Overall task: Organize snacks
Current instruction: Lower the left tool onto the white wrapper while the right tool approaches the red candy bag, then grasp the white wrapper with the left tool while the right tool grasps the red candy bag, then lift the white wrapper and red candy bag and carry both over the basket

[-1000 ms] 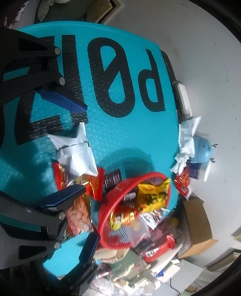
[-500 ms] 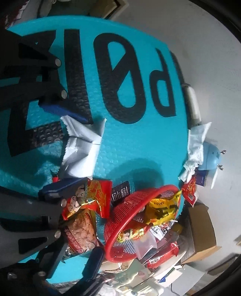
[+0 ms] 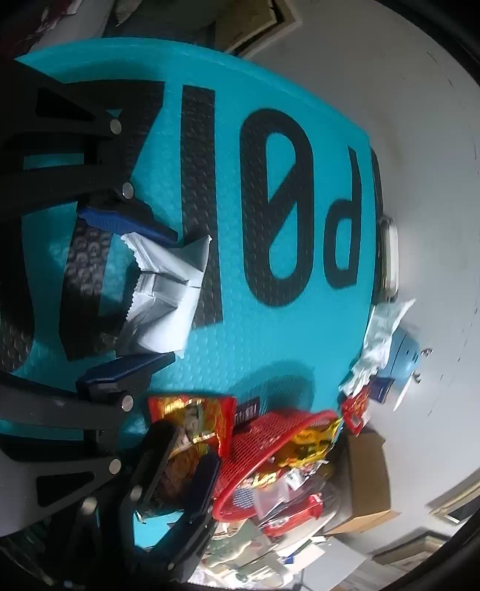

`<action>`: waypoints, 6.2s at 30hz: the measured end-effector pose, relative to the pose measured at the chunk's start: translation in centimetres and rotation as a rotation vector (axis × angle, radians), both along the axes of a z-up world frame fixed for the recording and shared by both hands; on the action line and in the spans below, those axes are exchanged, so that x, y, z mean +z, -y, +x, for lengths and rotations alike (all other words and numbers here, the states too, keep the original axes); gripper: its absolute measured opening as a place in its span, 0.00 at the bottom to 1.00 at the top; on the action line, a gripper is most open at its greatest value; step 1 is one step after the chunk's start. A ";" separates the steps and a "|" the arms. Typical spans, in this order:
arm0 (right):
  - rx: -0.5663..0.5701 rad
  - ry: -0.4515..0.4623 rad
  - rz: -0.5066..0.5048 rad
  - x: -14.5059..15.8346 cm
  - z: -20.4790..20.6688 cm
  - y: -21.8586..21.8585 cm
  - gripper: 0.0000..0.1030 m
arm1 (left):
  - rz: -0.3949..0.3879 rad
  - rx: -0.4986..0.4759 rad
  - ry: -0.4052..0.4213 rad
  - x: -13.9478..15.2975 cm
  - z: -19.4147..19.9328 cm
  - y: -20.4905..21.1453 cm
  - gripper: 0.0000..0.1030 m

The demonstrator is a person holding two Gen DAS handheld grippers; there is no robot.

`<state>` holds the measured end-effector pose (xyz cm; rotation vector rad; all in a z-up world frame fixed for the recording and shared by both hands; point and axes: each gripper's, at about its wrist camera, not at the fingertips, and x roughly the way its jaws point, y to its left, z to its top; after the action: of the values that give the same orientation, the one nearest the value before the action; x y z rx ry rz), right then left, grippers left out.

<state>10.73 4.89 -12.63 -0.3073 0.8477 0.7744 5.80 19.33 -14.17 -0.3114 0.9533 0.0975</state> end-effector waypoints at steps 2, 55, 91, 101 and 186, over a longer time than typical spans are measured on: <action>-0.005 0.014 -0.037 -0.7 0.3 -0.7 0.60 | 0.007 0.002 0.004 0.0 0.0 -0.2 0.55; 0.141 -0.095 -0.003 -0.8 -13.1 6.4 0.40 | 0.040 -0.064 -0.109 -0.3 -12.1 7.5 0.55; 0.063 -0.114 0.049 -1.1 -13.0 7.4 0.34 | 0.073 -0.070 -0.051 0.8 -12.7 8.8 0.52; 0.008 -0.109 0.108 0.3 -14.2 10.9 0.34 | 0.064 -0.125 -0.015 2.2 -13.2 11.6 0.52; -0.176 0.101 0.184 5.4 5.2 12.0 0.34 | 0.139 -0.185 0.118 4.6 10.5 11.6 0.52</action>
<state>15.97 -7.09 -7.26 -0.1057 0.6927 0.6614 16.35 7.76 -9.59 -0.0981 0.8493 -0.0241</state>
